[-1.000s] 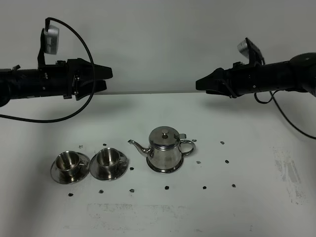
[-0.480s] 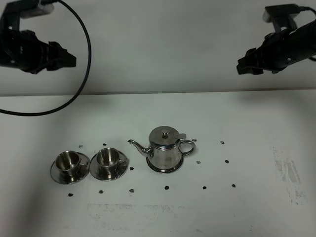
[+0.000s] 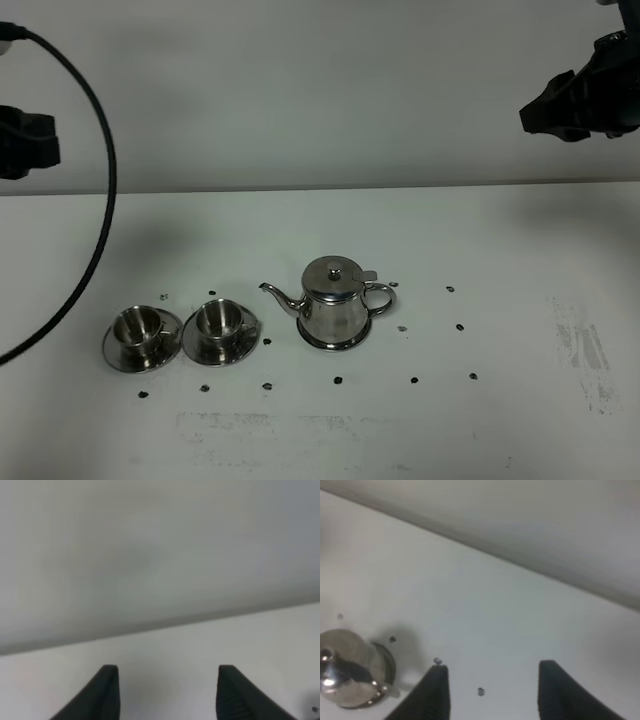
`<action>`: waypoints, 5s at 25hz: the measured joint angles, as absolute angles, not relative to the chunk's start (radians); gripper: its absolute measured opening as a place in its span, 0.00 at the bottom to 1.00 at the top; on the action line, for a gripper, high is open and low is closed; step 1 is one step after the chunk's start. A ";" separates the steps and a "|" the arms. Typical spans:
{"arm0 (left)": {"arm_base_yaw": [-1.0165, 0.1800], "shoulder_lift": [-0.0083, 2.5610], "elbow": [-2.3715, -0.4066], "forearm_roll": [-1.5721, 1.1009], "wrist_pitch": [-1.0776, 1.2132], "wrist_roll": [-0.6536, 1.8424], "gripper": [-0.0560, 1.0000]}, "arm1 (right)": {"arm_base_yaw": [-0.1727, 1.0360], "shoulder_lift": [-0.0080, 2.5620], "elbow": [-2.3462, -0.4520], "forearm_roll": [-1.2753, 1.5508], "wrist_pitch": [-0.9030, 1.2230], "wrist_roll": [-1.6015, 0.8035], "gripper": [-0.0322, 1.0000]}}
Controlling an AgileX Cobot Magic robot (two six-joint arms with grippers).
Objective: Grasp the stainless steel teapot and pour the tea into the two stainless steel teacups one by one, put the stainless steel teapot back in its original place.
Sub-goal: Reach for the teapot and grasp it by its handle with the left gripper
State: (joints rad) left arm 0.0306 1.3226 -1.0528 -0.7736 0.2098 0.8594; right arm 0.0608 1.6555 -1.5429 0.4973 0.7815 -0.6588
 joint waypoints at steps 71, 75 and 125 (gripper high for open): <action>0.033 0.004 -0.508 -0.148 1.052 0.093 0.52 | 0.273 1.431 -1.198 0.561 0.704 -0.824 0.41; 0.033 0.004 -0.508 -0.148 1.052 0.093 0.52 | 0.273 1.517 -1.255 0.513 0.709 -0.790 0.41; 0.033 0.004 -0.508 -0.148 1.052 0.093 0.52 | 0.402 2.187 -1.608 0.063 0.628 -0.175 0.41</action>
State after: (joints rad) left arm 0.0327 0.0044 -0.5077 -0.1476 1.0518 0.0931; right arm 0.4024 2.1870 -1.6079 0.0631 0.6278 -0.1747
